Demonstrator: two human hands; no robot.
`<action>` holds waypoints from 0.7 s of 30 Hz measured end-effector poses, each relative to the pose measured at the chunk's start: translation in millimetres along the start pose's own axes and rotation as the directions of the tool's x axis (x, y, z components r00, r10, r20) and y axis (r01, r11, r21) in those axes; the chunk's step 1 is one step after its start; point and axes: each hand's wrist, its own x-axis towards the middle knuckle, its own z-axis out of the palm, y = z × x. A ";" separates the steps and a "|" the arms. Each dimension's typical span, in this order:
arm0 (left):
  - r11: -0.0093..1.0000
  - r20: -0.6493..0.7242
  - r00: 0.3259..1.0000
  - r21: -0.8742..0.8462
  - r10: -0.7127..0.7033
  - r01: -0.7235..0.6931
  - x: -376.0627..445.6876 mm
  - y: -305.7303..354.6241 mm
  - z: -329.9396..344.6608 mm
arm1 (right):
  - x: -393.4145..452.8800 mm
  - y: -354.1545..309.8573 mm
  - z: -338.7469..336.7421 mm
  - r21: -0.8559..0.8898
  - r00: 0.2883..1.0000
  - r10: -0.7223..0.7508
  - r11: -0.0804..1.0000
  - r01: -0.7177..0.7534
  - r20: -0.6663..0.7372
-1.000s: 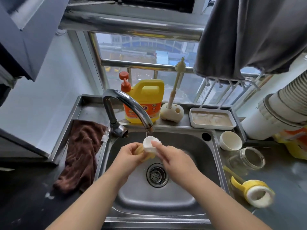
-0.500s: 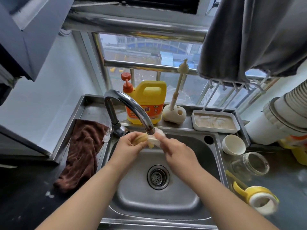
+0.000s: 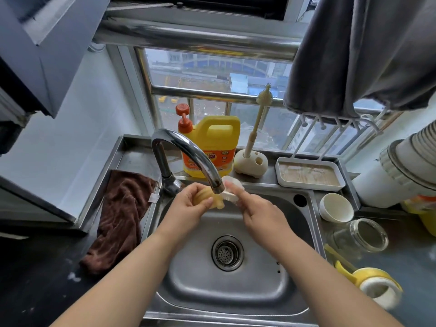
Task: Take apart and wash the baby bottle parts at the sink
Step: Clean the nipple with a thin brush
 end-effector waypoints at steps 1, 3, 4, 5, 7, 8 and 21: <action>1.000 -0.013 1.000 -0.027 -0.013 0.013 0.4 -0.2 -1.4 | -1.7 1.3 -0.6 0.021 1.000 -0.024 0.999 0.024 0.007; 0.994 -0.024 0.998 -0.095 -0.051 0.049 -0.3 -2.5 -3.0 | -7.8 -2.6 0.2 0.076 0.996 -0.088 0.993 0.087 0.004; 0.986 -0.025 0.997 -0.148 -0.077 0.073 -1.1 -2.9 -2.5 | -8.7 -4.1 1.4 0.088 0.995 -0.095 0.992 0.095 -0.005; 0.969 -0.031 0.993 -0.223 -0.112 0.103 -1.1 -3.4 -1.6 | -6.9 -2.3 2.7 0.083 0.997 -0.080 0.993 0.081 -0.009; 0.890 -0.042 0.977 -0.421 -0.211 0.174 0.1 -1.6 0.0 | -2.5 5.4 4.0 0.094 1.000 -0.027 0.995 0.026 0.002; 0.845 -0.043 0.966 -0.495 -0.254 0.200 1.6 0.0 0.0 | -3.5 7.4 5.1 0.117 1.000 -0.020 0.993 0.020 0.003; 0.826 -0.074 0.910 -0.455 -0.407 0.333 -1.6 -1.8 2.1 | -20.0 -4.9 18.1 -0.044 0.997 -0.070 0.997 0.071 0.035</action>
